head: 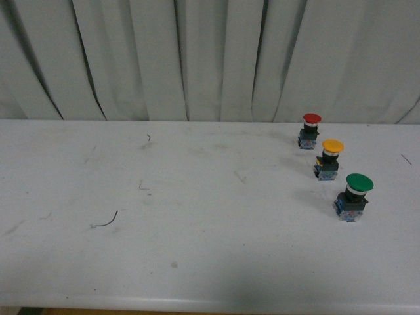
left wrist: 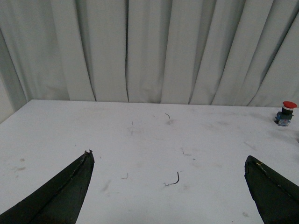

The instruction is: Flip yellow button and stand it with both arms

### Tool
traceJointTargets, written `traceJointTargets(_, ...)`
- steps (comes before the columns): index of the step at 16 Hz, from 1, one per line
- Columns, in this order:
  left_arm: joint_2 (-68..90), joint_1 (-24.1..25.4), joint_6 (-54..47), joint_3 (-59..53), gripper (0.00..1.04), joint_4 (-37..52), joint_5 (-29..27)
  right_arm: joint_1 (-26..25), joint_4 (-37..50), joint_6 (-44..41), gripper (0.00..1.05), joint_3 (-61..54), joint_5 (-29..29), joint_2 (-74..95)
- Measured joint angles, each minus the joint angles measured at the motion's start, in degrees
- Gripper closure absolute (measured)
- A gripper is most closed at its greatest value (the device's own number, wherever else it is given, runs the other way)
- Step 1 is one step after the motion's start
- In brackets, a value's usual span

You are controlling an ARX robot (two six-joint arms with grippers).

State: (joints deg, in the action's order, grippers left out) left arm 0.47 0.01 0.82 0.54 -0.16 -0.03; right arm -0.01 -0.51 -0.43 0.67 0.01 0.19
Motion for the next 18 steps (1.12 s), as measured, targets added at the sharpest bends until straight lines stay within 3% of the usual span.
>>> traceJointTargets(4,0.0,0.0,0.0,0.0,0.07,0.0,0.0,0.0,0.3,0.0,1.03,0.0,0.0,0.0)
traceJointTargets(5,0.0,0.0,0.0,0.0,0.07,0.0,0.0,0.0,0.3,0.0,0.98,0.0,0.0,0.0)
traceJointTargets(11,0.0,0.0,0.0,0.0,0.07,0.0,0.0,0.0,0.3,0.0,0.25,0.0,0.0,0.0)
traceJointTargets(13,0.0,0.0,0.0,0.0,0.07,0.0,0.0,0.0,0.3,0.0,0.10,0.0,0.0,0.0)
traceJointTargets(18,0.0,0.0,0.0,0.0,0.07,0.0,0.0,0.0,0.3,0.0,0.06,0.0,0.0,0.0)
